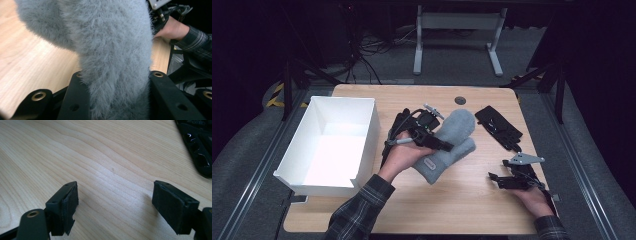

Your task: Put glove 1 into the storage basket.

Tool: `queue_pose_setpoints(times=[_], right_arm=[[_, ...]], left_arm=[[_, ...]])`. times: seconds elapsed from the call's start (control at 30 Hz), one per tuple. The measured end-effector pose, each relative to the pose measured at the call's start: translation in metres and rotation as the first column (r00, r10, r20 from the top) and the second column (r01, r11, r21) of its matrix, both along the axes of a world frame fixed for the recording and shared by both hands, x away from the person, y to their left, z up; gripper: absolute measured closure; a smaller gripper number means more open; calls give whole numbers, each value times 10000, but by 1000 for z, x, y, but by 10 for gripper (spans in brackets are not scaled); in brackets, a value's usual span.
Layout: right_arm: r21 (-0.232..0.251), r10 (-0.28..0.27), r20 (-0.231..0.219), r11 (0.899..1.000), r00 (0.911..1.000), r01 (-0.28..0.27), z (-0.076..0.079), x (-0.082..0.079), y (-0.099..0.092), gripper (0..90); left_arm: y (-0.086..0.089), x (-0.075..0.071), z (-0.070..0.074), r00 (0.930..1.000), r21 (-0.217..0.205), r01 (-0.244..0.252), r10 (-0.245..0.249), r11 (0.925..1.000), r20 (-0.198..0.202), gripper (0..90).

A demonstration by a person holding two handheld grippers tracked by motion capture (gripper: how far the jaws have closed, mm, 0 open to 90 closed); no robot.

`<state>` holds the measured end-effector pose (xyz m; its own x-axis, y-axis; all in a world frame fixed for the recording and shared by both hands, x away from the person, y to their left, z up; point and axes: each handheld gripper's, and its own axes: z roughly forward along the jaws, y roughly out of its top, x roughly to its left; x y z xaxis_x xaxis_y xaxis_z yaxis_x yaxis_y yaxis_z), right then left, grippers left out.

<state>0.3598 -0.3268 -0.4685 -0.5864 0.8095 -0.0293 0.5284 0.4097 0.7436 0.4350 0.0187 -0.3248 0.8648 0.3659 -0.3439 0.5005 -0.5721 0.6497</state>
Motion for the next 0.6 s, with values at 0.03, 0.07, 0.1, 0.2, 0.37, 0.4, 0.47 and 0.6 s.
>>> queue_pose_setpoints(times=[0.03,0.07,0.1,0.2,0.37,0.4,0.47,0.6], right_arm=[[2,2,-2,10000,10000,-2,0,0,0,217],[2,0,0,10000,10000,0,0,0,0,217],[3,3,-1,10000,10000,-3,0,0,0,217],[1,2,0,10000,10000,-2,0,0,0,217],[0,5,3,10000,10000,-5,0,0,0,217],[0,5,2,10000,10000,-5,0,0,0,217],[-1,3,2,10000,10000,-3,0,0,0,217],[10,7,-5,10000,10000,-7,0,0,0,214]], left_arm=[[4,0,3,10000,-64,-95,95,9999,-8,686],[8,0,7,9998,-93,-192,193,9998,14,686],[11,0,10,9997,-89,-240,240,9997,33,686],[17,0,15,9993,-95,-342,343,9994,114,686],[32,0,28,9983,-127,-529,531,9985,222,686],[35,0,30,9978,-160,-619,622,9980,222,686],[41,1,34,9972,-204,-704,709,9973,253,686],[51,1,39,9959,-275,-853,861,9960,261,686]])
